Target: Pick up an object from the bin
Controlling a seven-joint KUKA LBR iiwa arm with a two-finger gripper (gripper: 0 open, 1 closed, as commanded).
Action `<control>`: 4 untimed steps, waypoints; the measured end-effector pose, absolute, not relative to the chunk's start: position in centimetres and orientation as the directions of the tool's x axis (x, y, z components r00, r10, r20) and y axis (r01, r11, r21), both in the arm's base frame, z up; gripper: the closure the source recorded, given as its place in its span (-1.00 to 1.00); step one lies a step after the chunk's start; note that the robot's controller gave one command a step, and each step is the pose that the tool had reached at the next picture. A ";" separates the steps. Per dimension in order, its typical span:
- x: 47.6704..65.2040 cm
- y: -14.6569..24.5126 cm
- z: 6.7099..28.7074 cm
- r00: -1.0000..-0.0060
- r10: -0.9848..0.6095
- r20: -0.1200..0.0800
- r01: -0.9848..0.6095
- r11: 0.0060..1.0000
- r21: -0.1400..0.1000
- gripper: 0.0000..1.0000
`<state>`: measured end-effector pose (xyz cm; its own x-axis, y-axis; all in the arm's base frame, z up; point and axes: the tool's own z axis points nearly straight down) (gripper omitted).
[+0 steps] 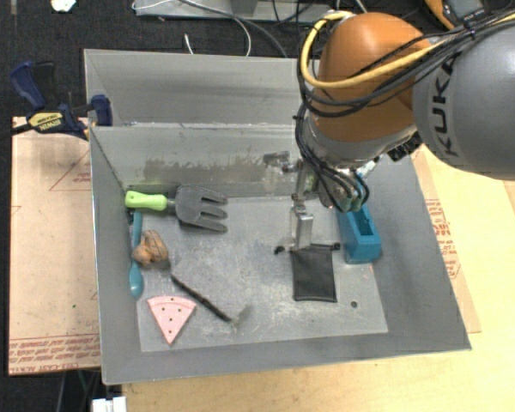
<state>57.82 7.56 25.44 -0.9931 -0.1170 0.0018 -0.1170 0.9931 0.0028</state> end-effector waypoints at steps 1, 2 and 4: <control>56.0 3.6 27.2 -0.989 -0.150 0.001 -0.150 0.989 0.003 -1.00; 54.6 2.6 33.5 -0.988 -0.153 -0.001 -0.153 0.988 0.004 -1.00; 50.9 2.4 27.1 -0.888 -0.460 -0.006 -0.460 0.888 0.001 -1.00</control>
Offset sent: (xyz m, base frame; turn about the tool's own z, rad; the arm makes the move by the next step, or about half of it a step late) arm -0.0355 -0.0509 0.0854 -0.0389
